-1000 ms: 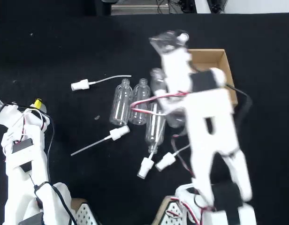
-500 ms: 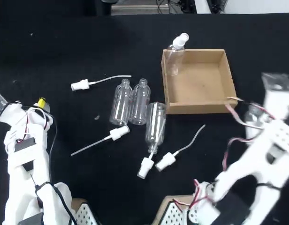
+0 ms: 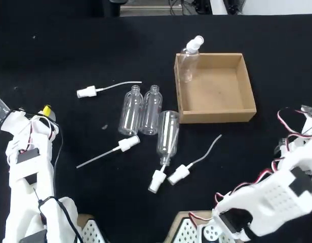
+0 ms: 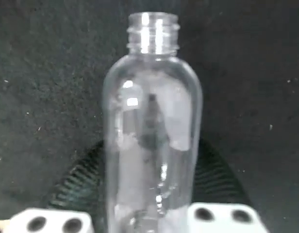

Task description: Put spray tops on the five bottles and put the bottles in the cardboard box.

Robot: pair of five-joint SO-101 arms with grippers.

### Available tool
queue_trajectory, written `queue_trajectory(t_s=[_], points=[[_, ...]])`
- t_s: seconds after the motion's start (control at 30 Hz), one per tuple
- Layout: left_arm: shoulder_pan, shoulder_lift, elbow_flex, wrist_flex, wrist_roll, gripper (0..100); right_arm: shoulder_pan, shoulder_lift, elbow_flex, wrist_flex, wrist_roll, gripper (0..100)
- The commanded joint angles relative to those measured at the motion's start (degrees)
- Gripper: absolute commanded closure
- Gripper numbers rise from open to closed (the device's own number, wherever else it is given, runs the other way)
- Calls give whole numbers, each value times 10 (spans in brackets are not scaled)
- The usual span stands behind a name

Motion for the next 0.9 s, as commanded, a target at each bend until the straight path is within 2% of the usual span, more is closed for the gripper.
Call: queue_trajectory(t_s=[0.0,0.23,0.47,0.6,0.87], points=[[9,-4,-33,1,2,798,9,23,-92,49,4,747],[9,-4,-33,1,2,798,-6,38,-155,97,8,751],[8,-4,-33,1,2,798,-25,41,-163,94,24,751],[7,-4,-33,1,2,798,-20,41,-145,62,53,751],[7,-4,-33,1,2,798,-24,41,-100,10,53,751]])
